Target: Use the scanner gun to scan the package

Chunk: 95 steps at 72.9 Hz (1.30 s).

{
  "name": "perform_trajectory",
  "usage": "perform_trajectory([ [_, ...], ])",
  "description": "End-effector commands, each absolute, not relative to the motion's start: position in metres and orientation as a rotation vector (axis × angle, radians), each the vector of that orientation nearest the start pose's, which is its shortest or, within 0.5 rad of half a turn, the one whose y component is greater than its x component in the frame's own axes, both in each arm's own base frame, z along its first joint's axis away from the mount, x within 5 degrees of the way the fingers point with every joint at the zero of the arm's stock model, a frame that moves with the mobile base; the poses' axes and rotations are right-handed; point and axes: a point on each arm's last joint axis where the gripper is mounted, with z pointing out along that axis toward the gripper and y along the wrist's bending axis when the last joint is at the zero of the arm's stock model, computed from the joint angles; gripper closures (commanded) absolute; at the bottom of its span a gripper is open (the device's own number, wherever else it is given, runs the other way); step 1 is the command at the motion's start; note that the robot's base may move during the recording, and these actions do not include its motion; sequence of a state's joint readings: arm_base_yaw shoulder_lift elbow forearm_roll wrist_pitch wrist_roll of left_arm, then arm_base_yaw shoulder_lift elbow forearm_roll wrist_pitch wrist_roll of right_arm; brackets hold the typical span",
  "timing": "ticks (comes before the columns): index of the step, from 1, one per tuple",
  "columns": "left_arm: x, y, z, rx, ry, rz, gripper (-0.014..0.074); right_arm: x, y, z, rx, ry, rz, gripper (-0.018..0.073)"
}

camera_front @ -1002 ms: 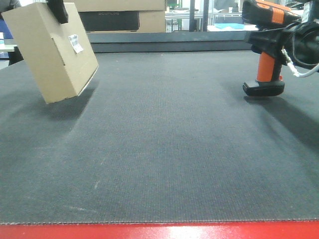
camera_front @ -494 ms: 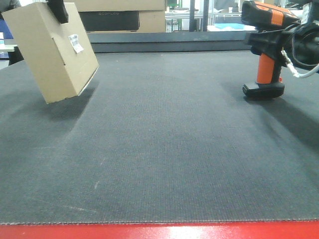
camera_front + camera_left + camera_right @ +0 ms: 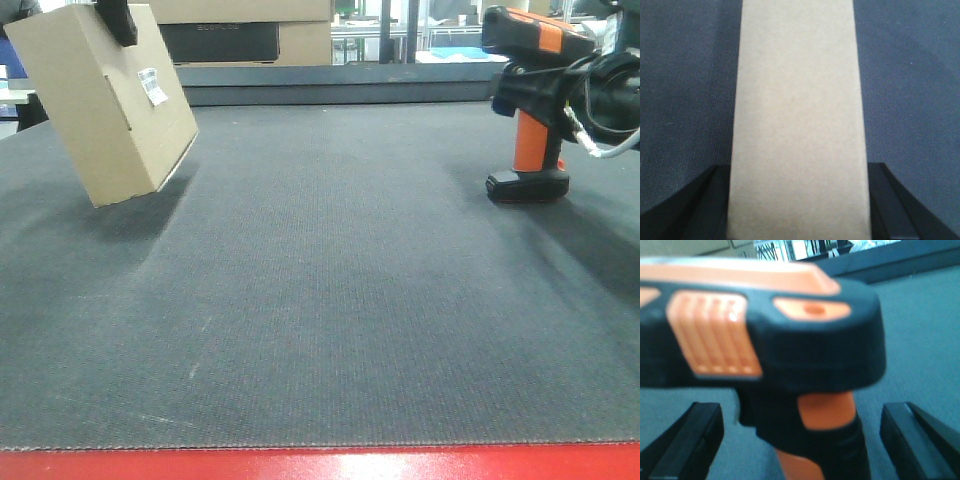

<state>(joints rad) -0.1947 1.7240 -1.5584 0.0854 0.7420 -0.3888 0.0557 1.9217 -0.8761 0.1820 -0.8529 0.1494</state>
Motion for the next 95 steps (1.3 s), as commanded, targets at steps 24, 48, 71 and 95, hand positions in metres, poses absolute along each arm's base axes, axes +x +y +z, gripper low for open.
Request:
perform_trajectory([
  [24,0.382,-0.067,0.353,-0.113,2.307,-0.119,0.0708,0.36,0.006,0.17,0.289,1.707,0.118,0.0],
  [48,0.366,-0.018,0.368,0.007,2.358,0.132,0.0708,0.317,0.008,0.194,0.219,1.709,0.133,0.0],
  [71,0.368,-0.008,0.338,-0.011,2.377,0.003,0.0708,0.291,0.013,0.203,0.124,1.702,0.145,0.0],
  [95,0.369,-0.007,0.315,0.017,2.338,0.027,0.0708,0.288,0.016,0.203,0.073,1.706,0.151,0.0],
])
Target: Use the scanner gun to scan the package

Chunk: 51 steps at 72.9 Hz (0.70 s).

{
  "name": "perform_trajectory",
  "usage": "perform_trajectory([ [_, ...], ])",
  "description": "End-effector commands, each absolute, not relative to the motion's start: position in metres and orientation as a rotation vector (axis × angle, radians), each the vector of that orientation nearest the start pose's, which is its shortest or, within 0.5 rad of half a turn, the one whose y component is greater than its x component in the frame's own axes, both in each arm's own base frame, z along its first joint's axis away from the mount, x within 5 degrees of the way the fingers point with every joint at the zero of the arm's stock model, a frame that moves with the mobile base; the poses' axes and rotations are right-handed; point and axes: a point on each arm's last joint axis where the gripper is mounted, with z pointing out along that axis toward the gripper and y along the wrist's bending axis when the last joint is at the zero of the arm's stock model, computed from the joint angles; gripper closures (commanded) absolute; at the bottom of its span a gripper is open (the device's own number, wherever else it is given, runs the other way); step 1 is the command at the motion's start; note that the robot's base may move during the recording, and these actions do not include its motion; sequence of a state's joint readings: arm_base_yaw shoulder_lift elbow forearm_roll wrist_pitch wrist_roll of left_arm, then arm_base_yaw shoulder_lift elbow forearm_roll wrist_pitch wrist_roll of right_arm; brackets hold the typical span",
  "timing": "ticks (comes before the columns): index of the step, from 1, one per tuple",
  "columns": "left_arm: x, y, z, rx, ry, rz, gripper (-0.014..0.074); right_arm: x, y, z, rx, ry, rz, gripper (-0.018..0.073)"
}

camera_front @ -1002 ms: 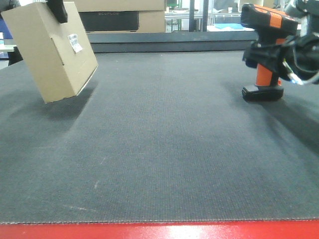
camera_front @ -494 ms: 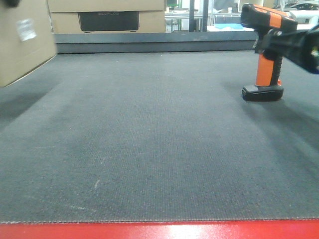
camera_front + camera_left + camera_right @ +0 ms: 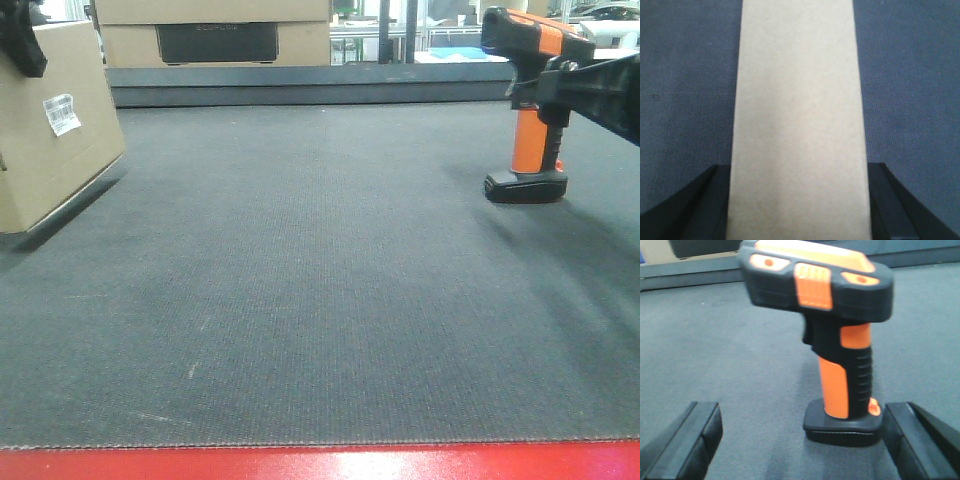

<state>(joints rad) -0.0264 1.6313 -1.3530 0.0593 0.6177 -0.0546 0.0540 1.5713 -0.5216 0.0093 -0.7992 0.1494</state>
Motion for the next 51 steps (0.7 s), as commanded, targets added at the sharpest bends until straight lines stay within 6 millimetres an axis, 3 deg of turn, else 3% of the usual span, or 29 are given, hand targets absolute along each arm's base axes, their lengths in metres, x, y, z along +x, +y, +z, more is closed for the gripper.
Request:
perform_trajectory([
  [1,0.369,-0.007,0.315,0.018,2.339,0.029,0.0708,0.288,0.016,0.203,0.073,1.706,0.151,0.0],
  [12,0.373,-0.007,0.306,0.023,2.364,0.036,0.0704,0.288,0.016,0.203,0.073,1.704,0.151,0.0],
  [18,0.374,-0.008,0.3,0.026,2.395,0.037,0.0654,0.288,0.016,0.203,0.073,1.704,0.151,0.0],
  [26,0.374,-0.01,0.298,0.029,2.406,0.033,0.0533,0.288,0.016,0.203,0.073,1.704,0.151,0.0],
  [44,0.372,-0.01,0.297,0.026,2.434,0.032,0.0149,0.287,0.016,0.204,0.071,1.702,0.151,0.0],
  [51,0.371,-0.01,0.297,0.025,2.452,0.034,0.0054,0.286,0.017,0.207,0.055,1.692,0.153,0.0],
])
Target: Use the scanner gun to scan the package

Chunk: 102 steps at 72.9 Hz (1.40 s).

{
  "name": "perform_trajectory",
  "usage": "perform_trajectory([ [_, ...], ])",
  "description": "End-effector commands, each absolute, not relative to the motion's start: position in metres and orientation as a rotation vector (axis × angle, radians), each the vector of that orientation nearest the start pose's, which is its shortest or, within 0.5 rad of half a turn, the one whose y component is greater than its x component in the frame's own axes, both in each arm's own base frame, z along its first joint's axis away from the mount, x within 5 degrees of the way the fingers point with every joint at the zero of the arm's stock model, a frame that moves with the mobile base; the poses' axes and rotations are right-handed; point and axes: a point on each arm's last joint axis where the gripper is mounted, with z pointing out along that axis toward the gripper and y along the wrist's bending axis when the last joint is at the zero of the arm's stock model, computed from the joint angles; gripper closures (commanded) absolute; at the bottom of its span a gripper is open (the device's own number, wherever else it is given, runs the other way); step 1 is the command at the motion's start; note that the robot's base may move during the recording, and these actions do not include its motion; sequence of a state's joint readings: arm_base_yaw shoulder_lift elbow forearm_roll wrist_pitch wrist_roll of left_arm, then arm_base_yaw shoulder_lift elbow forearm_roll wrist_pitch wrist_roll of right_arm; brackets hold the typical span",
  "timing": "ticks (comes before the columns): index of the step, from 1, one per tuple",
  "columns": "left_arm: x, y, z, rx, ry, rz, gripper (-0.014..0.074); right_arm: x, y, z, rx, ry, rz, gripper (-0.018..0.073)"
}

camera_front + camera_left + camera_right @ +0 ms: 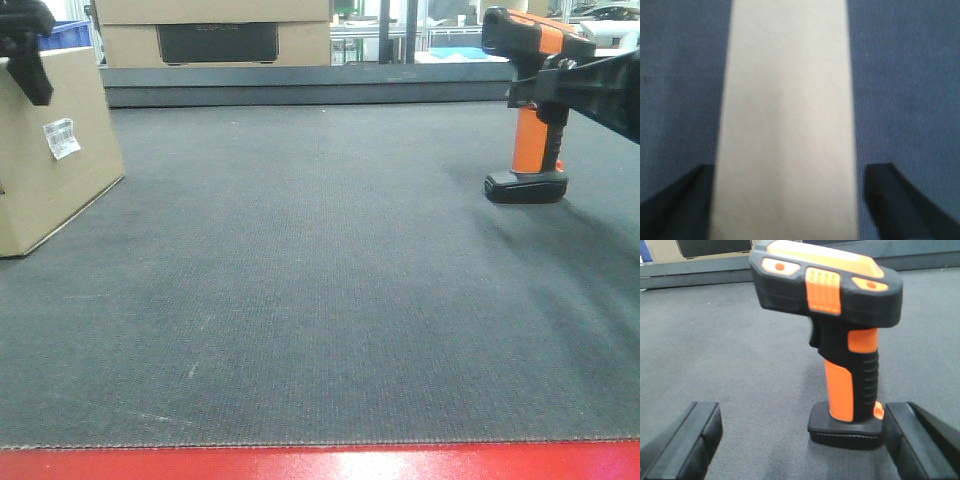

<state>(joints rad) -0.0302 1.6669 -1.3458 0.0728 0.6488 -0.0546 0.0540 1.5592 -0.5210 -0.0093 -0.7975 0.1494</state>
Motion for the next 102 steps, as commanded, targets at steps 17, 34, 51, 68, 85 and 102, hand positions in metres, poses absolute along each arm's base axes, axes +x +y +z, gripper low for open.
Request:
perform_trajectory([
  [17,0.373,-0.009,0.322,0.018,2.445,0.038,0.0015,0.282,0.017,0.221,0.052,1.647,0.155,0.0],
  [34,0.355,-0.008,0.375,0.003,2.383,0.034,0.0036,0.273,0.017,0.232,0.044,1.684,0.15,0.0002],
  [51,0.292,-0.012,0.433,-0.026,2.284,-0.069,0.0461,0.256,0.015,0.252,0.044,1.715,0.143,0.0293],
  [68,0.243,-0.012,0.445,-0.037,2.064,-0.114,0.0708,0.231,0.013,0.271,0.048,1.764,0.133,0.0727],
  [85,0.21,-0.008,0.396,-0.046,1.739,-0.106,0.0708,0.203,0.011,0.284,0.054,1.834,0.122,0.0727],
  [102,0.18,-0.006,0.324,-0.022,1.735,-0.068,0.0708,0.186,0.01,0.291,0.053,1.785,0.124,0.0727],
])
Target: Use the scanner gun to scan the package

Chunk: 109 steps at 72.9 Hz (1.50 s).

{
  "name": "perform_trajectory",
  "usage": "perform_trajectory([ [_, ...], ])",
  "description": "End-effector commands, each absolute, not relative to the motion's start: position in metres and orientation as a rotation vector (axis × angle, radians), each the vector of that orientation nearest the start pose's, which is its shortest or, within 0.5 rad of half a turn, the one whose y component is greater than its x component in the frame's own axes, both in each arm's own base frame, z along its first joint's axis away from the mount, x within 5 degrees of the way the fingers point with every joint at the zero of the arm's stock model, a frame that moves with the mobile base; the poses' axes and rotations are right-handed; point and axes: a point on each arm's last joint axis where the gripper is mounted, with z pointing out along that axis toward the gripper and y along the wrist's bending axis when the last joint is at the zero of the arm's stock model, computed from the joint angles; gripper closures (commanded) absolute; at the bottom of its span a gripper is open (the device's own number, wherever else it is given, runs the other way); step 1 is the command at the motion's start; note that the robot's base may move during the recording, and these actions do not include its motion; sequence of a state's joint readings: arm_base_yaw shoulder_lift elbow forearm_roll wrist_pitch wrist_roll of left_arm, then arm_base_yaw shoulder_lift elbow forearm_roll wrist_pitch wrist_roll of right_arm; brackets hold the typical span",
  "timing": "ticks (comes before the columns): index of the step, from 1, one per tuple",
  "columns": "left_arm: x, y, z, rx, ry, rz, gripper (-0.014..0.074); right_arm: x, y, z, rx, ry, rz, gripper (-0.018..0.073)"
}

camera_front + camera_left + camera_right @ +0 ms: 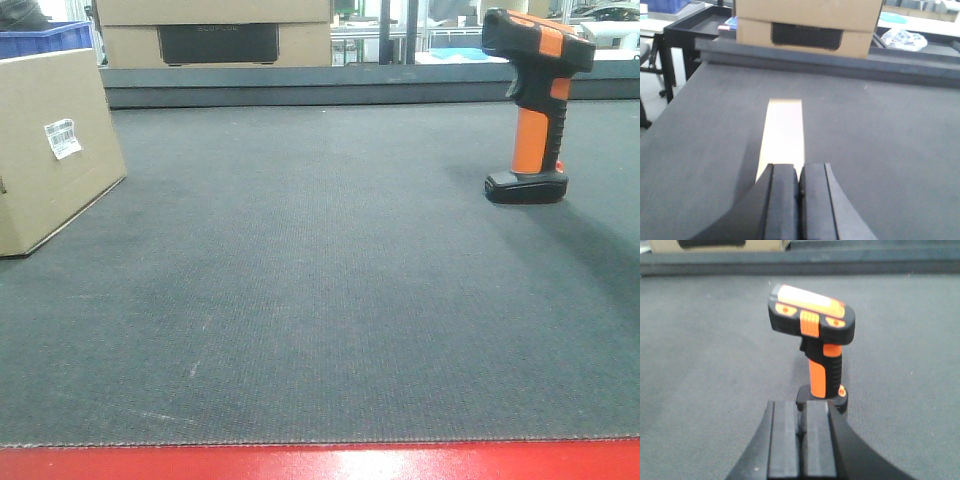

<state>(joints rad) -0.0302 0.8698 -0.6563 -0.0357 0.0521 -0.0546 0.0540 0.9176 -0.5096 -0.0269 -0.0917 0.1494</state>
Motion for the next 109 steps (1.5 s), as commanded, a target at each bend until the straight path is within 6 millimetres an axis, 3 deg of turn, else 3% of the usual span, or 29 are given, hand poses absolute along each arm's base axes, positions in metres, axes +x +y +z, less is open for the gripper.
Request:
perform_trajectory([
  [1,0.178,-0.006,0.321,-0.017,1.746,-0.063,0.0708,0.185,0.01,0.29,0.053,1.785,0.124,0.0727],
  [9,0.166,-0.006,0.303,-0.01,1.779,-0.057,0.0708,0.176,0.01,0.284,0.052,1.783,0.125,0.0727],
  [31,0.122,-0.004,0.278,-0.015,1.612,-0.067,0.0708,0.13,0.007,0.266,0.053,1.757,0.124,0.0727],
  [47,0.09,-0.003,0.28,-0.015,1.556,-0.068,0.0708,0.102,0.005,0.272,0.055,1.711,0.123,0.0727],
  [64,0.067,-0.002,0.287,-0.014,1.466,-0.07,0.0708,0.086,0.004,0.279,0.055,1.644,0.128,0.0727],
  [109,0.061,-0.002,0.29,-0.013,1.42,-0.071,0.0708,0.085,0.004,0.28,0.055,1.635,0.128,0.0727],
])
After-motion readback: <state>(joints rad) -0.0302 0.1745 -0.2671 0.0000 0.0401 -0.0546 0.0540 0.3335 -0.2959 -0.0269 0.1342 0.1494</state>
